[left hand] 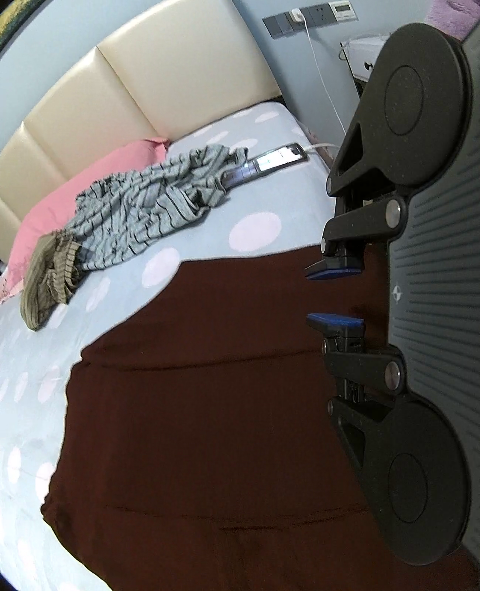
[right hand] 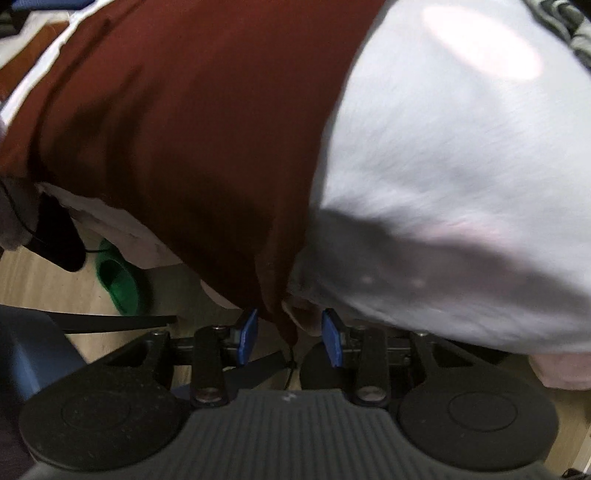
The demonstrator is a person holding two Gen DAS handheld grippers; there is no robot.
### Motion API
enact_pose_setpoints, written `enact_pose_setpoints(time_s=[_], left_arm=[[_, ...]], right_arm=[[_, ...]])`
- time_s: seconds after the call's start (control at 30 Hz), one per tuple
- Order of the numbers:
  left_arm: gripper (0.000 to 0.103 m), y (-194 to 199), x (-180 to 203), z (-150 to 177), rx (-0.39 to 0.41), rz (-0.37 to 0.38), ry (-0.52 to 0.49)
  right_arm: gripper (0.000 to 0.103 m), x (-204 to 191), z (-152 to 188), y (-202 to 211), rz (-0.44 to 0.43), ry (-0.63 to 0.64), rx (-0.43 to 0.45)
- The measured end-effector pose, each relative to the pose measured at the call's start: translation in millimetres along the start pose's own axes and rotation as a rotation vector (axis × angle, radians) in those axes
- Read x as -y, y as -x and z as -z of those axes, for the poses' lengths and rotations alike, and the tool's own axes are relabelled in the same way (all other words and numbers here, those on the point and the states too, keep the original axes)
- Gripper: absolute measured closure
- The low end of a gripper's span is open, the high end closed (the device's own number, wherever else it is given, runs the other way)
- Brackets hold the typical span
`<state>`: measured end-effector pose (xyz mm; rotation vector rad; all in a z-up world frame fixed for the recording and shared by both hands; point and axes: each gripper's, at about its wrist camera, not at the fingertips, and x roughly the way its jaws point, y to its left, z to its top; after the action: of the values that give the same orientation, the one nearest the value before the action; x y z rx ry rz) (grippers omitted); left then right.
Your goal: Fold clothes
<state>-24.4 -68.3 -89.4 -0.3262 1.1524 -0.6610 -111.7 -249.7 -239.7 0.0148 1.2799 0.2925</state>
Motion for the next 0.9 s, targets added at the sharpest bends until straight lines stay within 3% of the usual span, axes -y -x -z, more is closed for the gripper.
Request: enact_pose_setpoints(time_s=[0.13,0.17,0.2,0.33,0.43,0.6,0.8,0.9], left_arm=[[0.086,-2,-4,0,-0.008,-0.011,0.005],[0.086,-2,-3,0,-0.01,-0.006,0.0],[0.086,-2,-3,0,-0.011,0.0,-0.006],[0.086,-10,4,1,-0.053,0.078,-0.038],[0.086,-37,8,7,-0.171,0.17,-0.034],[0.086,-79,24,24,-0.311,0.133,-0.153],[0.087,-97,15,27,-0.352,0.126,-0.136],[0.087,-91,15,25,-0.336,0.127,-0.129]], right_arm=[[0.069,3,-1,-13,-0.031,0.006,0.019],[0.086,4,-1,-14,-0.058,-0.001,0.02],[0.096,3,0,-13,-0.077,-0.005,0.012],[0.097,-4,1,1,-0.122,0.006,-0.02],[0.098,-10,-2,22,-0.155,0.02,-0.024],[0.098,-10,-13,70,-0.24,0.038,0.036],[0.098,-13,-15,102,-0.404,0.066,0.019],[0.098,-10,-21,109,-0.483,0.063,0.017]])
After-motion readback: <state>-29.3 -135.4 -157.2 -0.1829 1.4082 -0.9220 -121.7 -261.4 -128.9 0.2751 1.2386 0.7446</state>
